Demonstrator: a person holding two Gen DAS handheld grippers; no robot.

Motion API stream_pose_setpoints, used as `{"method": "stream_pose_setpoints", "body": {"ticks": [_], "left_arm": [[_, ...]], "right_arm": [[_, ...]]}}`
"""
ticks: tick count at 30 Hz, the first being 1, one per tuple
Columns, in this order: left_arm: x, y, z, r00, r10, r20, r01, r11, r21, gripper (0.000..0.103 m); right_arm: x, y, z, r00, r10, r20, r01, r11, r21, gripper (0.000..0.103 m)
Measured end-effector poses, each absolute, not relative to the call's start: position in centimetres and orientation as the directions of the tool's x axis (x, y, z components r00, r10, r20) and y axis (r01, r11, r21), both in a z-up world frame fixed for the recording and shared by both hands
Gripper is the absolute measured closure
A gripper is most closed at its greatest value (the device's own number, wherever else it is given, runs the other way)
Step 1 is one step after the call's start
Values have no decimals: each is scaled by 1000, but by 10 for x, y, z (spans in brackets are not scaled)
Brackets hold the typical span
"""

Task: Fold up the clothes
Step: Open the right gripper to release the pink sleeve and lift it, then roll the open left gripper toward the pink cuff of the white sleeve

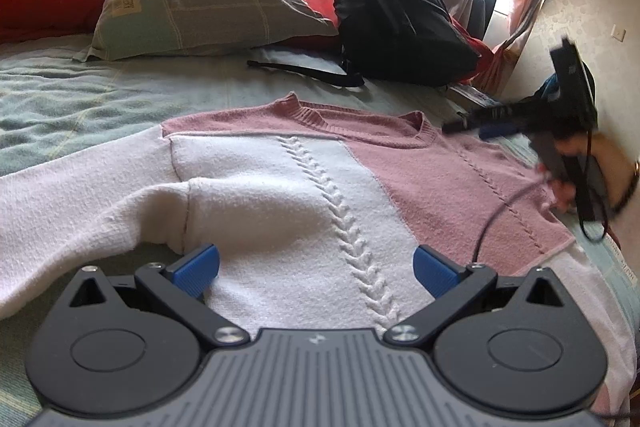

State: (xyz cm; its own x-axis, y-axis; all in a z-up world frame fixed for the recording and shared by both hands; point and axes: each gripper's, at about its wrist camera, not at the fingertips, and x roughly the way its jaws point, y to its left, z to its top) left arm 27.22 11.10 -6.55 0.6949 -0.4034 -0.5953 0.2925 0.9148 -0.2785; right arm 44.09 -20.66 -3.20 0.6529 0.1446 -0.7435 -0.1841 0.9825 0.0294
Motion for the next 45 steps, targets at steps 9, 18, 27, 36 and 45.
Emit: {"method": "stream_pose_setpoints", "body": {"ticks": [9, 18, 27, 36, 45], "left_arm": [[274, 110, -67, 691, -398, -604, 291, 917, -272, 1], [272, 110, -66, 690, -405, -600, 296, 914, -278, 1], [276, 104, -69, 682, -395, -615, 297, 919, -260, 1], [279, 82, -77, 666, -314, -677, 278, 946, -166, 1], [289, 60, -21, 657, -333, -676, 252, 942, -220, 1]], "right_arm": [[507, -209, -69, 639, 12, -769, -37, 999, -16, 0], [476, -193, -33, 601, 99, -793, -157, 988, 4, 0], [314, -205, -23, 654, 122, -746, -198, 980, -13, 0], [282, -228, -58, 657, 141, -741, -138, 988, 66, 0], [267, -234, -67, 718, 200, -667, -225, 973, 50, 0]]}}
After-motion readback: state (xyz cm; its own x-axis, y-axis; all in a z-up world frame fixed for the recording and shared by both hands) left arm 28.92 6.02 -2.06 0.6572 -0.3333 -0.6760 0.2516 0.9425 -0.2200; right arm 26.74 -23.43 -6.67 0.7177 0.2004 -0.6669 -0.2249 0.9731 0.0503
